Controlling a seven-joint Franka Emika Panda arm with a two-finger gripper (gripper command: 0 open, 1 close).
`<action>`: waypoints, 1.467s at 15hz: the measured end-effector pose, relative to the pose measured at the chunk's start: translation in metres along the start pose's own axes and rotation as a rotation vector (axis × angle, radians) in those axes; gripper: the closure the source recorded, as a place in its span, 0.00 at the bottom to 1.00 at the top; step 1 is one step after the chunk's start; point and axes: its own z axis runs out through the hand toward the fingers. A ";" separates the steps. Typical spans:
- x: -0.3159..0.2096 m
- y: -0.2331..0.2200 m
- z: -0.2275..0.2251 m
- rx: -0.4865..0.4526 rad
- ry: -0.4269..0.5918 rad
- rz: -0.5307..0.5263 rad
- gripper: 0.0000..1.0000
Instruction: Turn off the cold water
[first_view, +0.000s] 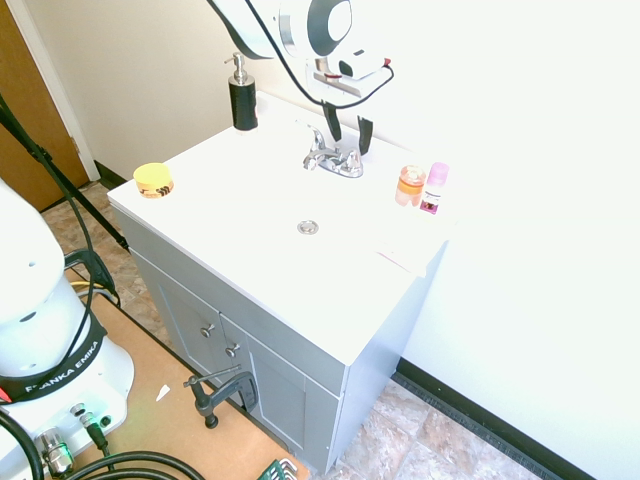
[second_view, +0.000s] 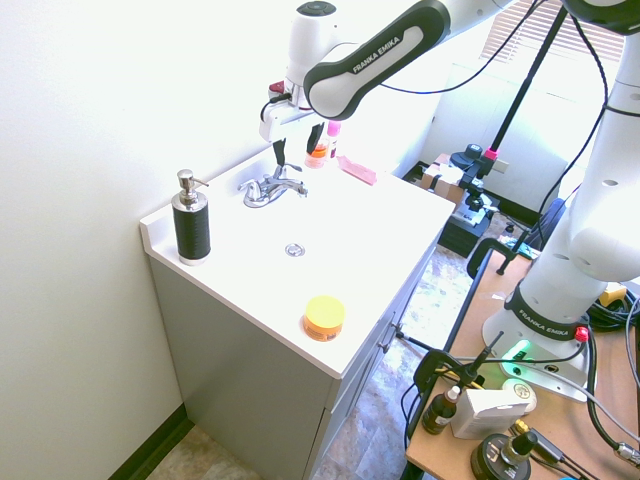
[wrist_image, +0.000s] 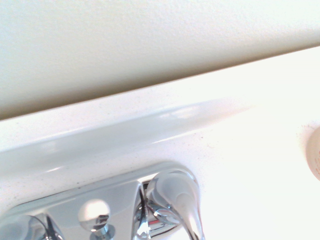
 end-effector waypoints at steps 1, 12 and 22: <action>0.002 0.001 0.003 -0.011 -0.001 0.003 0.00; 0.015 0.031 0.023 -0.113 -0.001 0.017 0.00; 0.053 0.027 0.031 -0.074 0.050 0.074 0.00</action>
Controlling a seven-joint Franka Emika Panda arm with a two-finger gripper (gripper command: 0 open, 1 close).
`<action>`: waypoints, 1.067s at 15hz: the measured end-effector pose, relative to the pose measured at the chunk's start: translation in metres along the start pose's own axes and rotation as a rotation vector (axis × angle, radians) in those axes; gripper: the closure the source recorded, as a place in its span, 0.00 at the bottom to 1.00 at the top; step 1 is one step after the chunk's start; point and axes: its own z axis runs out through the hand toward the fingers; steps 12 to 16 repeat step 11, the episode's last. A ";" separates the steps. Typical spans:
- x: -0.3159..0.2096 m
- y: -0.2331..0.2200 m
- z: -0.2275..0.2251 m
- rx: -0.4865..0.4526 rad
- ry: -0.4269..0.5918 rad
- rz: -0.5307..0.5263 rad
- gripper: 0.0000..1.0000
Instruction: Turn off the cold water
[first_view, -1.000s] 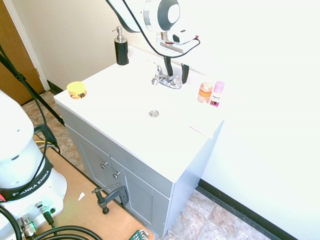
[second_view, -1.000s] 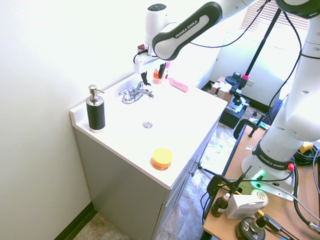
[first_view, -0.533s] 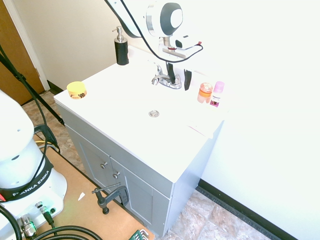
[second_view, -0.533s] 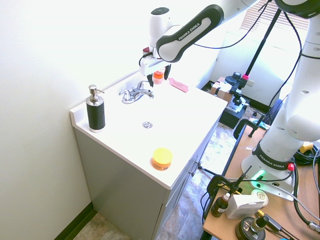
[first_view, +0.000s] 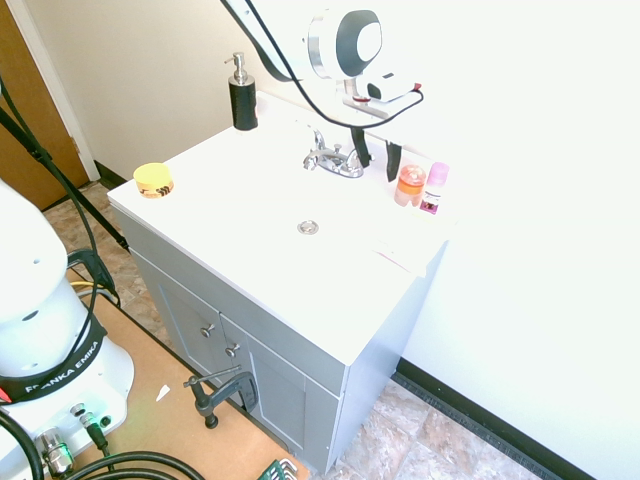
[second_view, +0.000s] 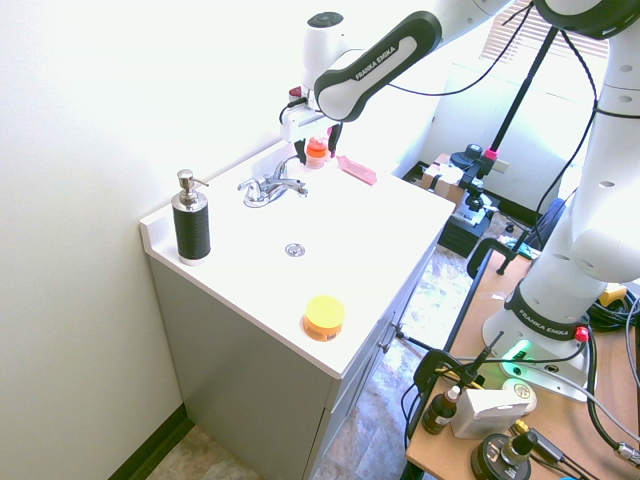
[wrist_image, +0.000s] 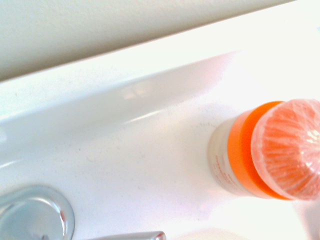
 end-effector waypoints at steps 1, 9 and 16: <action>0.002 -0.003 0.000 0.003 0.004 0.002 0.00; -0.014 0.033 -0.034 0.055 -0.104 -0.044 0.00; -0.035 0.060 -0.057 0.079 -0.165 -0.078 0.00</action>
